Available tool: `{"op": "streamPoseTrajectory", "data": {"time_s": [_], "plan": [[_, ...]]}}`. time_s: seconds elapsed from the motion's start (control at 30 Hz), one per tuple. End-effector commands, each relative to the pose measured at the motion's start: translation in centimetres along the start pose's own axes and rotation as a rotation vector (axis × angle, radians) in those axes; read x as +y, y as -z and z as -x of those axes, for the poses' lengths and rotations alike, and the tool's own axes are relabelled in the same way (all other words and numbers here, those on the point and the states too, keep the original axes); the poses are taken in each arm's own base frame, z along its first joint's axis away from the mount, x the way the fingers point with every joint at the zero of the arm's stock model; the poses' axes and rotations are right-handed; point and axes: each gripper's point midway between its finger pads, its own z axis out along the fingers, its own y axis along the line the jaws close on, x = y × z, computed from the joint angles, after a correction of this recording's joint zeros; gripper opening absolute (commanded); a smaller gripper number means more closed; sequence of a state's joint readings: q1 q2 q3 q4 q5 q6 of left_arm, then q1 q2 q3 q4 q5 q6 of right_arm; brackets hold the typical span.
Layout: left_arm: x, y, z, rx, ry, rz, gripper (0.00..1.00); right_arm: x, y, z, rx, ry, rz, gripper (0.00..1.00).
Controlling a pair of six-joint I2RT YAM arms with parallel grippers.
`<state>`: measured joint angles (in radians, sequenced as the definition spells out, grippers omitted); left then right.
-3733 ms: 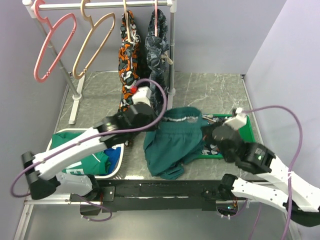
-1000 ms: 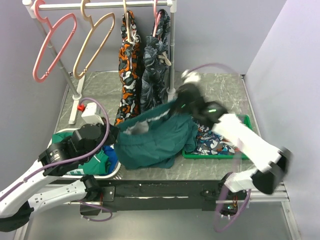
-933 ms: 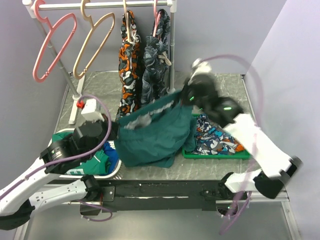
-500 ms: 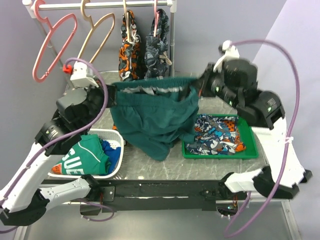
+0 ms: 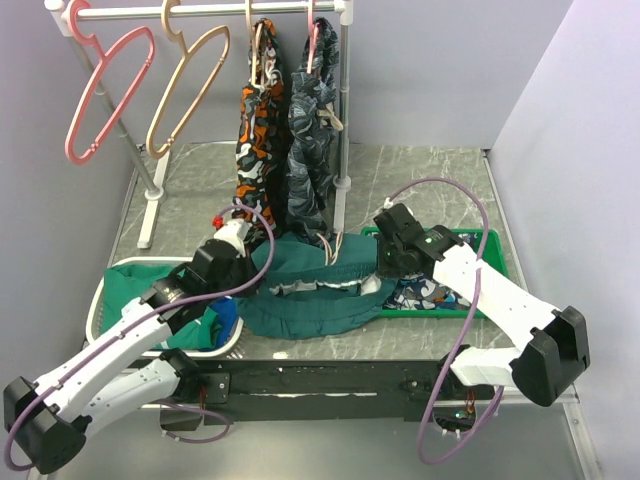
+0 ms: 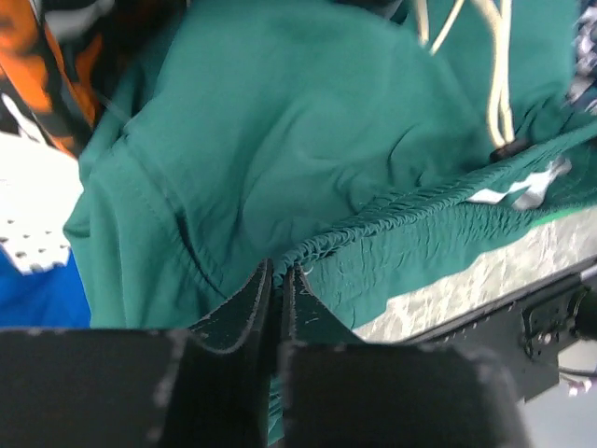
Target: Place the shorts on the hanger
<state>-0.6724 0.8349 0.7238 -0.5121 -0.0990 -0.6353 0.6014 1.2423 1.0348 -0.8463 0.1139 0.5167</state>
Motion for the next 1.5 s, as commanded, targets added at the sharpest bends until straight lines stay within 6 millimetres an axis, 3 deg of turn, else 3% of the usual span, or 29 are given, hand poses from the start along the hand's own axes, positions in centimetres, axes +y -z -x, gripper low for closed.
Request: {"op": "streamPoseTrajectory", "data": {"time_s": [0.0,0.07,0.17,0.2,0.27,0.3,0.37,0.4,0.43,0.47,0.53,0.6,0.63,0.67,0.7,0.73,0.77,0.83,0.87,0.9,0.93,0.97,1.0,1.03,1.07,1.1,1.27,1.33,1.47], "plan": [[-3.5,1.5,4.6,-0.143,0.033,-0.142,0.17,-0.1,1.1,3.6,-0.135,-0.037,-0.009,0.10],[-3.8,2.1,5.0,-0.126,0.009,-0.143,0.30,0.3,1.4,4.1,-0.147,-0.037,0.006,0.11],[-5.8,4.8,7.0,-0.161,-0.033,-0.214,0.57,0.8,1.5,4.3,-0.152,-0.033,0.030,0.11],[-6.8,6.4,8.4,-0.200,-0.042,-0.251,0.66,0.9,1.5,4.4,-0.153,-0.031,0.040,0.11],[-8.6,9.8,10.7,-0.293,-0.056,-0.344,0.71,1.2,1.4,4.4,-0.155,-0.027,0.055,0.11],[-9.6,12.6,13.1,-0.379,-0.063,-0.374,0.76,1.2,1.4,4.4,-0.154,-0.023,0.054,0.11],[-9.1,15.3,16.4,-0.506,-0.073,-0.320,0.82,1.2,1.2,4.5,-0.150,-0.013,0.051,0.11],[-9.6,18.4,19.3,-0.605,-0.071,-0.315,0.85,1.3,1.3,4.6,-0.151,-0.015,0.050,0.11],[-9.5,18.3,20.7,-0.627,-0.078,-0.269,0.86,1.3,1.4,4.7,-0.150,-0.013,0.051,0.10],[-8.9,21.0,23.8,-0.734,-0.069,-0.198,0.87,1.4,1.4,4.7,-0.149,-0.010,0.054,0.10],[-9.0,21.1,26.5,-0.784,-0.090,-0.122,0.90,1.7,1.5,4.9,-0.153,-0.011,0.064,0.10],[-8.3,24.4,30.4,-0.933,-0.067,-0.034,0.93,1.9,1.7,4.9,-0.157,-0.007,0.077,0.10],[-8.5,23.4,31.4,-0.935,-0.081,0.004,0.94,2.0,1.8,4.9,-0.156,-0.004,0.081,0.09],[-8.8,24.9,33.0,-0.982,-0.078,0.009,0.94,2.2,1.9,4.9,-0.158,-0.001,0.088,0.09],[-8.3,25.0,34.2,-0.997,-0.078,0.035,0.93,2.2,1.9,4.8,-0.154,0.005,0.090,0.09],[-8.2,22.7,34.9,-0.949,-0.099,0.060,0.93,2.2,1.9,4.7,-0.152,0.009,0.090,0.09],[-7.2,23.9,36.7,-0.988,-0.075,0.084,0.91,2.2,2.0,4.7,-0.154,0.013,0.091,0.09],[-6.7,21.6,37.9,-0.938,-0.103,0.067,0.89,2.1,2.0,4.6,-0.157,0.018,0.091,0.09],[-4.9,22.2,39.1,-0.967,-0.081,0.113,0.89,2.2,2.2,4.5,-0.159,0.022,0.097,0.09],[-5.4,21.6,39.4,-0.941,-0.116,0.044,0.90,2.3,2.2,4.5,-0.159,0.024,0.106,0.09],[-4.4,20.2,40.3,-0.915,-0.114,0.037,0.89,2.3,2.3,4.5,-0.160,0.026,0.110,0.09],[-4.2,20.6,41.1,-0.923,-0.093,0.002,0.89,2.4,2.2,4.4,-0.153,0.033,0.108,0.09],[-2.3,20.6,42.1,-0.919,-0.086,0.015,0.87,2.3,2.2,4.4,-0.152,0.035,0.104,0.09],[-1.9,18.5,42.4,-0.852,-0.092,-0.041,0.86,2.3,2.5,4.5,-0.149,0.042,0.098,0.08],[-1.2,19.1,43.1,-0.859,-0.086,-0.036,0.83,2.2,2.6,4.5,-0.146,0.047,0.093,0.08],[-0.2,17.7,43.6,-0.834,-0.082,-0.021,0.82,2.2,2.8,4.5,-0.147,0.052,0.093,0.08],[0.9,16.0,43.9,-0.772,-0.154,0.012,0.80,2.1,3.3,4.7,-0.158,0.067,0.093,0.08],[2.4,14.2,43.2,-0.713,-0.144,0.048,0.79,2.2,3.3,4.7,-0.156,0.069,0.092,0.08],[4.5,13.0,42.3,-0.694,-0.132,0.123,0.72,2.6,3.6,4.8,-0.161,0.066,0.103,0.07]]}}
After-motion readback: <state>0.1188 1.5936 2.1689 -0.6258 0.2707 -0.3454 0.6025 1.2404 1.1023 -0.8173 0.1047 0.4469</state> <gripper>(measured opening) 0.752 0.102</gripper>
